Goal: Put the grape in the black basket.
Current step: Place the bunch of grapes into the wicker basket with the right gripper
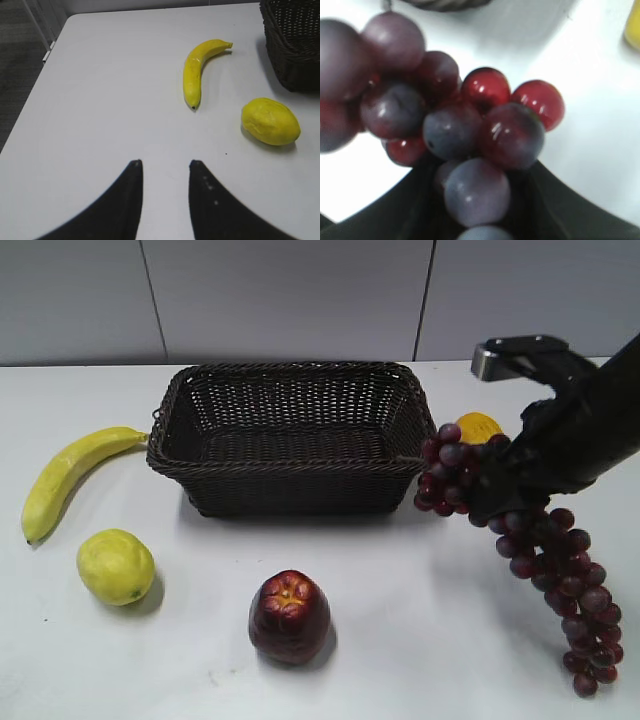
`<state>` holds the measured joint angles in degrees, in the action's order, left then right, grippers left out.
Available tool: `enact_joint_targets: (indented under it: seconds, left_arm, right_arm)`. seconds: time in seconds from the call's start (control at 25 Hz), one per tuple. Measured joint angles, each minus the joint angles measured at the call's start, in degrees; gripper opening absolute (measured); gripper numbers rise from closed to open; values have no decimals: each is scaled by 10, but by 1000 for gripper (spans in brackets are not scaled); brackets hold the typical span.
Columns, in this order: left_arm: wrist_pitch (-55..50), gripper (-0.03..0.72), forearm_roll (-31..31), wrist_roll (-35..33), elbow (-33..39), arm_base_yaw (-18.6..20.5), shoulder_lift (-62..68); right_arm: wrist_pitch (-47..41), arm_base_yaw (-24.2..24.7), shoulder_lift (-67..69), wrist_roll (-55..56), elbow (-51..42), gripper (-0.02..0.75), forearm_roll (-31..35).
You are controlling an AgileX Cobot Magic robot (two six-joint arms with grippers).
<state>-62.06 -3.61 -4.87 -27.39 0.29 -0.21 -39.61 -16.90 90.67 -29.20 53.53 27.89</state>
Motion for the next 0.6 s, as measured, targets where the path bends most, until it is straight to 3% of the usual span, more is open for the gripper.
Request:
enact_joint_targets:
  seconds: [0.28, 0.6]
  left_arm:
    - [0, 237, 0, 0, 0, 0, 0]
    - [0, 237, 0, 0, 0, 0, 0]
  right_arm:
    - [-84, 0, -89, 8, 129, 295, -5]
    - [-72, 0, -39, 12, 338, 290, 8]
